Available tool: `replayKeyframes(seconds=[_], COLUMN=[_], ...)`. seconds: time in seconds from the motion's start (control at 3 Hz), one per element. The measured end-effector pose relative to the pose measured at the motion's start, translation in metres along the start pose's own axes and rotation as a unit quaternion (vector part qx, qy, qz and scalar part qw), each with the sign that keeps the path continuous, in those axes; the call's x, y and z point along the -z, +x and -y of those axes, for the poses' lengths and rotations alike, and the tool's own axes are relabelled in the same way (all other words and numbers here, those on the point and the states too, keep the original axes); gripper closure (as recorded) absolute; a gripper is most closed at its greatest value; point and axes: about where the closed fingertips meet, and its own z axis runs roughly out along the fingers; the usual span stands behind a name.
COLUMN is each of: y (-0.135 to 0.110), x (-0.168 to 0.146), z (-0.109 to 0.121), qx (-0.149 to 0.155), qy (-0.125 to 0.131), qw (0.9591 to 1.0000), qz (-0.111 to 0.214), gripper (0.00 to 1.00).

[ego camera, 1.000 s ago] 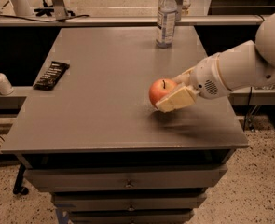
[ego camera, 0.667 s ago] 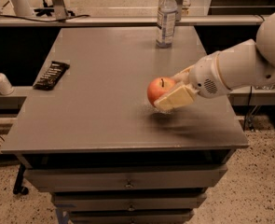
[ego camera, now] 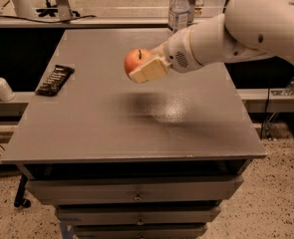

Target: Move apple near rxbar chocolate

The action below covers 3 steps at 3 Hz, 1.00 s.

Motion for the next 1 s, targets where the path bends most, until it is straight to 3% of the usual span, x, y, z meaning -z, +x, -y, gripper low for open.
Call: replayKeyframes(seconds=[0.33,1.0], y=[-0.032,-0.051], x=[-0.050,-0.146], z=[0.004,-0.006], qx=[0.006,0.012], qy=[-0.009,-0.041], qw=[0.9999,0.9991], qz=[0.011,-0.003], gripper=[1.00,1.00])
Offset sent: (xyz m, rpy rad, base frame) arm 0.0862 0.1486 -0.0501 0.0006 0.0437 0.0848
